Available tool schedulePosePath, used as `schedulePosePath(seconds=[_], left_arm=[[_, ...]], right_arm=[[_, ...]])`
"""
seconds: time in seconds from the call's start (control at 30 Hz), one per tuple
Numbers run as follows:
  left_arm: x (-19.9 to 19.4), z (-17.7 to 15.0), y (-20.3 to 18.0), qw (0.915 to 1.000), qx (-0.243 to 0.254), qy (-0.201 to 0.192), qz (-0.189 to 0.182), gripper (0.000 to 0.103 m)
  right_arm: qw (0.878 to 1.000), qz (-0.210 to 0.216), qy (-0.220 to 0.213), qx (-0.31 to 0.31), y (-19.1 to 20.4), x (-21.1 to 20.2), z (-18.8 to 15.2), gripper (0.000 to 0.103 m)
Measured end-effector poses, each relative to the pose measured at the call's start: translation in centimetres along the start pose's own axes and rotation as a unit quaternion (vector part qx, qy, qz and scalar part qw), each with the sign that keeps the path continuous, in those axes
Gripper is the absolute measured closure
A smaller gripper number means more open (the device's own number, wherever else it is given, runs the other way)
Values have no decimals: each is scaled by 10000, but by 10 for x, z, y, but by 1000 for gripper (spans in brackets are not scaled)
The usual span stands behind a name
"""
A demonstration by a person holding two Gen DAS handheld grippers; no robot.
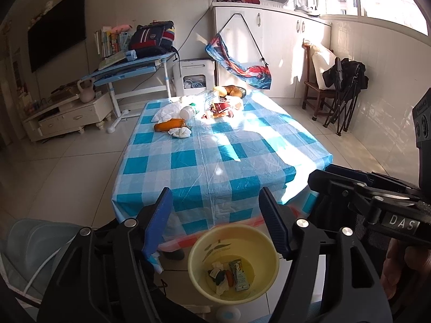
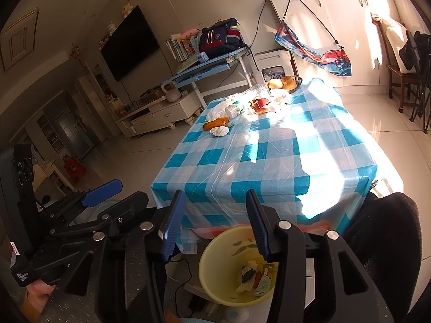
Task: Collect trash
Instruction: 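Move both grippers back over the table toward the tissue and orange toys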
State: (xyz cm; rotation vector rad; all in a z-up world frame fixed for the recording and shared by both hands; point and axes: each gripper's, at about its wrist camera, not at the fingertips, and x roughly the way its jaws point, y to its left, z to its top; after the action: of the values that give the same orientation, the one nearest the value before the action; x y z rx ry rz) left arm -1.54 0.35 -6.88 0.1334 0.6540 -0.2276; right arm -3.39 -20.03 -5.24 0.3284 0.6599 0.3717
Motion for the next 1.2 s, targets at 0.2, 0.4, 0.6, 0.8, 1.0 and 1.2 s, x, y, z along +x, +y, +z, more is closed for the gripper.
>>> schedulePosePath(seconds=[0.2, 0.4, 0.6, 0.8, 1.0, 1.2], left_arm=[[0, 1, 7, 9999, -62, -25, 96, 37], [15, 8, 28, 9991, -317, 15, 289, 35], [43, 17, 43, 9977, -567, 169, 335, 35], [70, 28, 55, 9964, -707, 269, 373, 35], [96, 41, 68, 9943, -916, 347, 427, 35], [124, 51, 80, 9918, -1068, 461, 535, 35]], right_arm=[[10000, 7, 14, 7, 0, 2, 2, 54], [9998, 10, 56, -175, 2, 11, 5, 54], [9996, -50, 224, -161, -5, 30, 5, 53], [9990, -53, 417, -121, -12, 51, 7, 53], [9985, -18, 539, -120, -19, 73, 17, 53], [9978, 116, 600, -258, -20, 103, 41, 53]])
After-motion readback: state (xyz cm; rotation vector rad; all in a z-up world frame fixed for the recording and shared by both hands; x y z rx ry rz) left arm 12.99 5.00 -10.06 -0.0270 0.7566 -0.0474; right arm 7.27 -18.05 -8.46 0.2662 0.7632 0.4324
